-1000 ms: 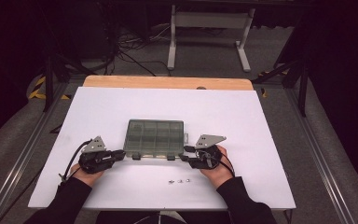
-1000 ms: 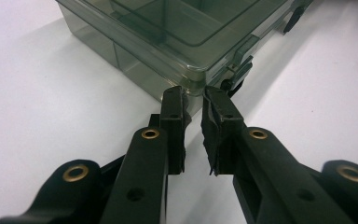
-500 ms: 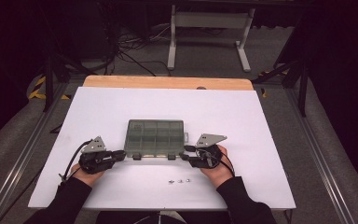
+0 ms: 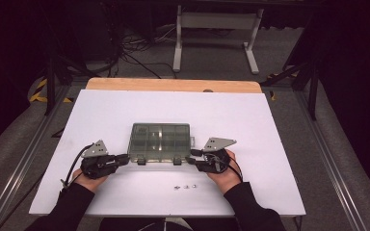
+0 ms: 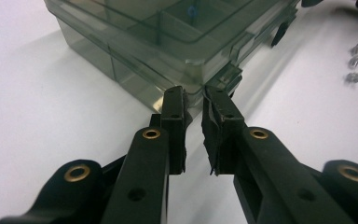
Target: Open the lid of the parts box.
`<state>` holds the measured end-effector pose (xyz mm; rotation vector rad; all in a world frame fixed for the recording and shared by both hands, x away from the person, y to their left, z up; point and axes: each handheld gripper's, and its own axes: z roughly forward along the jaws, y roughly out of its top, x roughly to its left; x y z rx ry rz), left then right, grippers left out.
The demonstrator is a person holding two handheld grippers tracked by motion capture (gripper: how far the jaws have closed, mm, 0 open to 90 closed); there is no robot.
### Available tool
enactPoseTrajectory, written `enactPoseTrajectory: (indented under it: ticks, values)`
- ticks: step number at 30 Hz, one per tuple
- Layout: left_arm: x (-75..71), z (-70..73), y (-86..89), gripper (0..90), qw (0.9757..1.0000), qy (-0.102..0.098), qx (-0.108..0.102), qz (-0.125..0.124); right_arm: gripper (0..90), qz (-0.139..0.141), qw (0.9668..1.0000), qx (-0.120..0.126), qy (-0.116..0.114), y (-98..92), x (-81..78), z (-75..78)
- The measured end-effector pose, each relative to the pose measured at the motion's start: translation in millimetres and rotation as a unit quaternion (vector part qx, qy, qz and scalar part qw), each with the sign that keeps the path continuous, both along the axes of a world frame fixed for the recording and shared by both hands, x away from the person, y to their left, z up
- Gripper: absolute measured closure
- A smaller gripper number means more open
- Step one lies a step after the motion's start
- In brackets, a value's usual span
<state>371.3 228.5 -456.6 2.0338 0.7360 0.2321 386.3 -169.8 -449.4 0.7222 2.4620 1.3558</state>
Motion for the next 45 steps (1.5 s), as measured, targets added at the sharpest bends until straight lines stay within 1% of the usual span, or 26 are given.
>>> enactPoseTrajectory:
  ticks: [2,3,6,8,10,11,12,14,16,17,19,20,22,23,24,28,31,32,33,37,38,39,41,42,44,45]
  values:
    - [-0.7,1.0,0.3,79.2,1.0,0.0,-0.01,0.001,63.0,-0.001,1.0,0.002,-0.005,0.1,-0.8,1.9]
    - [-0.5,1.7,0.8,79.2,1.0,-0.003,-0.009,0.001,62.9,-0.002,1.0,0.002,-0.007,-0.1,-1.1,2.6]
    - [-0.7,2.3,1.2,79.2,0.9999,-0.003,-0.016,0.004,62.8,-0.003,0.9999,0.005,-0.01,-0.7,-1.3,3.8]
    - [-0.4,3.5,1.8,79.2,0.9997,-0.007,-0.023,0.006,63.4,-0.003,0.9999,0.01,-0.012,-1.4,-1.7,4.9]
    - [-0.5,5.0,1.8,79.5,0.9994,-0.004,-0.035,0.006,64.0,-0.004,0.9998,0.013,-0.014,-1.8,-2.0,6.0]
    - [-0.5,5.8,1.6,79.6,0.9992,-0.008,-0.038,0.008,64.2,-0.005,0.9998,0.014,-0.015,-2.0,-2.0,6.4]
    - [-0.5,7.1,1.3,79.6,0.999,-0.007,-0.043,0.006,64.5,-0.006,0.9997,0.017,-0.016,-2.3,-2.2,7.1]
    - [-0.1,8.7,0.0,79.6,0.9987,-0.014,-0.049,0.008,66.2,-0.007,0.9995,0.025,-0.018,-3.1,-2.2,8.7]
    - [0.7,10.3,-1.2,79.7,0.9981,-0.015,-0.059,0.007,69.1,-0.01,0.9992,0.031,-0.021,-4.0,-2.4,11.2]
    - [1.2,10.7,-1.9,79.8,0.9977,-0.012,-0.066,0.009,70.5,-0.011,0.9991,0.035,-0.022,-4.4,-2.5,12.1]
    - [2.2,11.2,-2.1,79.9,0.9974,-0.012,-0.07,0.009,72.2,-0.013,0.999,0.036,-0.023,-5.0,-2.4,13.2]
    - [3.5,11.9,-2.7,80.0,0.9966,-0.011,-0.082,0.01,74.6,-0.015,0.9987,0.041,-0.025,-6.2,-2.2,14.9]
    - [3.6,12.4,-2.7,80.1,0.9963,-0.011,-0.084,0.014,75.5,-0.016,0.9985,0.045,-0.025,-7.0,-1.9,15.7]
    - [4.3,12.3,-3.4,80.1,0.9955,-0.01,-0.093,0.014,76.4,-0.018,0.9984,0.048,-0.026,-7.7,-1.7,16.4]
    - [4.7,12.4,-3.1,80.0,0.9952,-0.009,-0.096,0.015,78.0,-0.021,0.9981,0.053,-0.026,-8.7,-1.8,17.4]
    - [6.2,13.1,-2.7,79.9,0.9942,-0.009,-0.106,0.021,80.9,-0.029,0.9969,0.066,-0.03,-11.1,-1.5,20.6]
    - [7.7,14.5,-3.6,79.9,0.9932,-0.012,-0.114,0.023,81.3,-0.033,0.9963,0.074,-0.029,-11.3,0.2,21.8]
    - [8.1,15.5,-4.1,79.9,0.9931,-0.01,-0.114,0.025,81.3,-0.034,0.9962,0.075,-0.03,-11.2,0.7,22.2]
    - [8.8,16.2,-4.5,79.9,0.9931,-0.014,-0.113,0.027,81.3,-0.035,0.996,0.076,-0.031,-11.2,1.4,22.8]
    - [11.0,18.7,-6.8,79.9,0.9925,-0.015,-0.118,0.029,81.9,-0.038,0.9956,0.079,-0.033,-11.2,2.4,24.3]
    - [12.1,19.5,-7.2,79.9,0.9924,-0.02,-0.118,0.028,81.9,-0.038,0.9955,0.08,-0.033,-11.1,2.6,24.6]
    - [12.0,19.9,-7.6,79.9,0.9921,-0.018,-0.121,0.031,82.3,-0.038,0.9954,0.082,-0.034,-11.1,2.6,25.0]
    - [13.0,20.6,-7.7,79.9,0.9916,-0.022,-0.123,0.033,82.7,-0.037,0.9954,0.082,-0.035,-11.3,2.7,25.6]
    - [13.3,21.0,-7.3,79.9,0.9918,-0.02,-0.122,0.032,82.6,-0.036,0.9954,0.081,-0.035,-11.2,2.7,25.8]
    - [13.6,21.0,-7.0,79.9,0.9915,-0.022,-0.124,0.035,79.6,-0.035,0.9958,0.077,-0.034,-10.7,2.6,25.6]
    - [13.5,21.1,-7.0,79.9,0.9914,-0.021,-0.124,0.035,74.9,-0.038,0.9964,0.068,-0.033,-10.2,3.0,25.4]
